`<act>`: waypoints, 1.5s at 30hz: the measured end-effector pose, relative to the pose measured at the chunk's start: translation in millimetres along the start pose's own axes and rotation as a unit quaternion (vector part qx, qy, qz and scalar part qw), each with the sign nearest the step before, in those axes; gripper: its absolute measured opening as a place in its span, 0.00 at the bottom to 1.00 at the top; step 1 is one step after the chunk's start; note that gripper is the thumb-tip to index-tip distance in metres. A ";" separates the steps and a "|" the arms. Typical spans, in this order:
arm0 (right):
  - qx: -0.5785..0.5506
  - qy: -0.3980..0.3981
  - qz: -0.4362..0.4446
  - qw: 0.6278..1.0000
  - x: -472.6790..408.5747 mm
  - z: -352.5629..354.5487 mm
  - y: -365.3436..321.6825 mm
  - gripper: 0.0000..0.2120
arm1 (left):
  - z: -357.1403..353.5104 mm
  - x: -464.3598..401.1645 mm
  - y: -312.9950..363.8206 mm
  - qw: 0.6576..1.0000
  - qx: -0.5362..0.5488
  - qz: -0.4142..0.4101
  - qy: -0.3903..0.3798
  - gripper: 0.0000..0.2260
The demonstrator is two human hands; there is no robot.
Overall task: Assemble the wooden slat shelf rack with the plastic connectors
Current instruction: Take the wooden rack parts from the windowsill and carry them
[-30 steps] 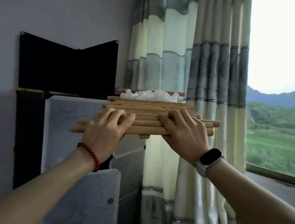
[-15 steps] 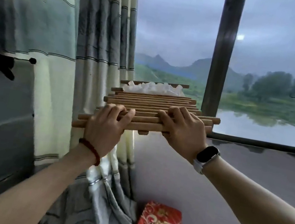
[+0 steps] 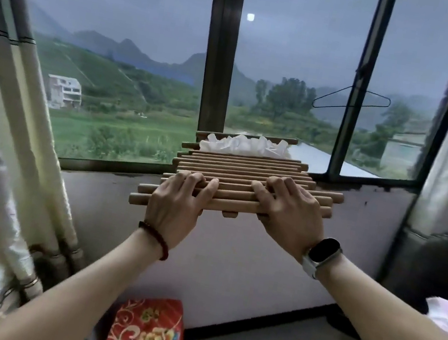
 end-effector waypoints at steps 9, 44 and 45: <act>0.087 -0.074 -0.040 0.993 80.8 -91.0 66.5 0.24 | -165.7 19.0 33.4 0.993 0.116 0.002 0.015 0.16; 0.054 -0.206 -0.111 0.971 841.9 -402.9 -51.7 0.25 | -578.7 681.9 328.4 0.964 0.226 0.002 -0.139 0.17; 0.052 -0.214 -0.116 0.969 861.1 -406.9 -63.8 0.24 | -580.5 703.1 333.5 0.963 0.226 0.002 -0.146 0.16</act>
Point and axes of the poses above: each hand's wrist, its own x-axis away from the middle knuckle, its own z-axis out of the back of the hand, y = z × x, the point moved 3 cm from there along -x, towards the middle knuckle, and after that the axes turned 10 degrees about y, right-handed, at the moved point
